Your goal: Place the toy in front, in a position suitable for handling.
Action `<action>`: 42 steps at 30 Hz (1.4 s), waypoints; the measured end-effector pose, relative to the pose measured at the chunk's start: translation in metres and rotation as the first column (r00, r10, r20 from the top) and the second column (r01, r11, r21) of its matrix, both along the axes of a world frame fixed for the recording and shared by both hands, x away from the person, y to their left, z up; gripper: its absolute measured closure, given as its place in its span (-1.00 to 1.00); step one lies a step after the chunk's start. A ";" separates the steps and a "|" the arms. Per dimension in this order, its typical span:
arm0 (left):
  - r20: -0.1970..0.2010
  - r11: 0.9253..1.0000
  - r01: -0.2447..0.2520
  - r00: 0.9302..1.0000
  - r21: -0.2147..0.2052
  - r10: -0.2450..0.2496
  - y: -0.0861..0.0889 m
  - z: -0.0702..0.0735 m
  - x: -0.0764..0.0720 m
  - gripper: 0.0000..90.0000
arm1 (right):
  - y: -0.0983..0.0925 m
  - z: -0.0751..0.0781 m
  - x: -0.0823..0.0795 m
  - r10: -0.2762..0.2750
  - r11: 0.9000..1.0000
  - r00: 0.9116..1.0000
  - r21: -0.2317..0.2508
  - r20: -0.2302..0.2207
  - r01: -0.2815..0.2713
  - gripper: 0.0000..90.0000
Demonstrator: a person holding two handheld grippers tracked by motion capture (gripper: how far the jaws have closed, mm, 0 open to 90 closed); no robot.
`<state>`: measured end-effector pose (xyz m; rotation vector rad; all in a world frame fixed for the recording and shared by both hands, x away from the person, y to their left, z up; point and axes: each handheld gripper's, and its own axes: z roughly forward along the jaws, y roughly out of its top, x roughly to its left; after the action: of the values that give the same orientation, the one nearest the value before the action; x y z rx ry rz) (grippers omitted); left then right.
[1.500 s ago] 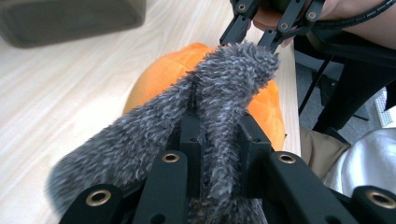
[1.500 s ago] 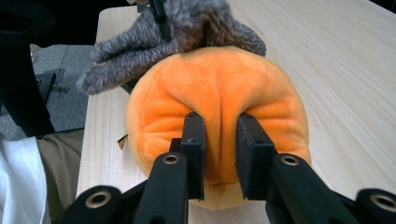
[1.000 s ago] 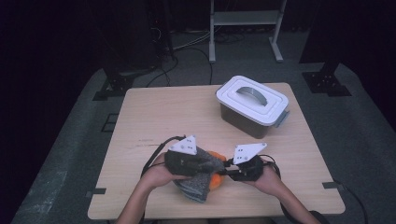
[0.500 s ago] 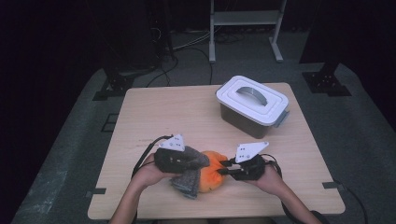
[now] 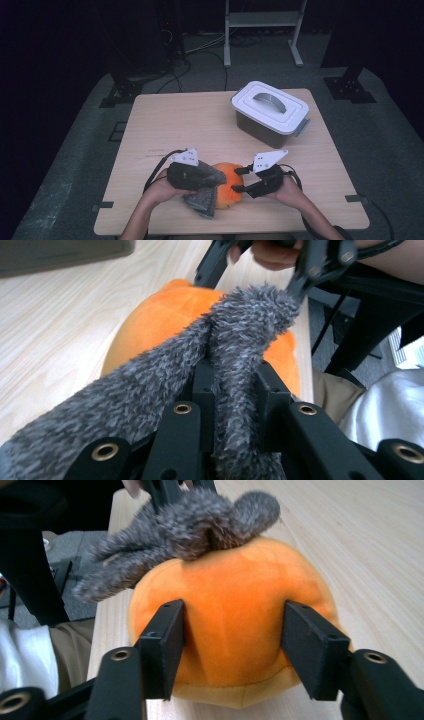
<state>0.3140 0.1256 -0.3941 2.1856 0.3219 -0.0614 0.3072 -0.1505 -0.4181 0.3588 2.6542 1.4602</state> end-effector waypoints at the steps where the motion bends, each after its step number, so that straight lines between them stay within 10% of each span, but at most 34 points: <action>1: 0.009 1.000 0.005 1.000 0.003 -0.005 -0.001 0.003 -0.001 0.67 | 0.001 -0.001 -0.001 0.002 1.000 1.000 -0.005 0.010 -0.002 -0.03; 6: 0.049 0.999 0.031 0.998 -0.028 -0.030 -0.008 0.025 -0.005 0.67 | 0.010 -0.004 -0.007 0.043 0.997 0.998 -0.063 0.040 -0.040 0.05; 9: 0.069 0.999 0.026 0.997 0.041 -0.029 -0.015 0.025 -0.004 0.67 | 0.021 -0.012 -0.012 0.089 0.988 0.995 -0.131 0.047 -0.082 0.05; 11: 0.057 0.996 0.004 0.998 0.089 -0.009 -0.016 0.014 -0.003 0.67 | 0.023 -0.012 -0.013 0.093 0.988 0.995 -0.129 0.044 -0.087 0.04; 27: -0.005 0.999 0.033 0.999 0.039 -0.033 -0.015 -0.005 -0.007 0.67 | 0.029 -0.022 -0.007 0.045 0.993 0.999 -0.106 0.026 -0.042 -0.42; 34: 0.001 0.998 0.038 0.999 0.048 -0.038 -0.020 -0.004 -0.007 0.67 | 0.028 -0.021 -0.009 0.042 0.987 0.999 -0.155 0.033 -0.036 0.41; 42: 0.028 0.999 0.006 1.000 0.037 -0.007 -0.006 0.006 -0.005 0.67 | 0.021 -0.013 -0.008 0.049 0.989 0.998 -0.143 0.033 -0.043 0.59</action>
<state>0.3092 0.1194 -0.3881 2.2225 0.3025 -0.0289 0.2992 -0.1293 -0.4313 0.2580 2.7344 1.2660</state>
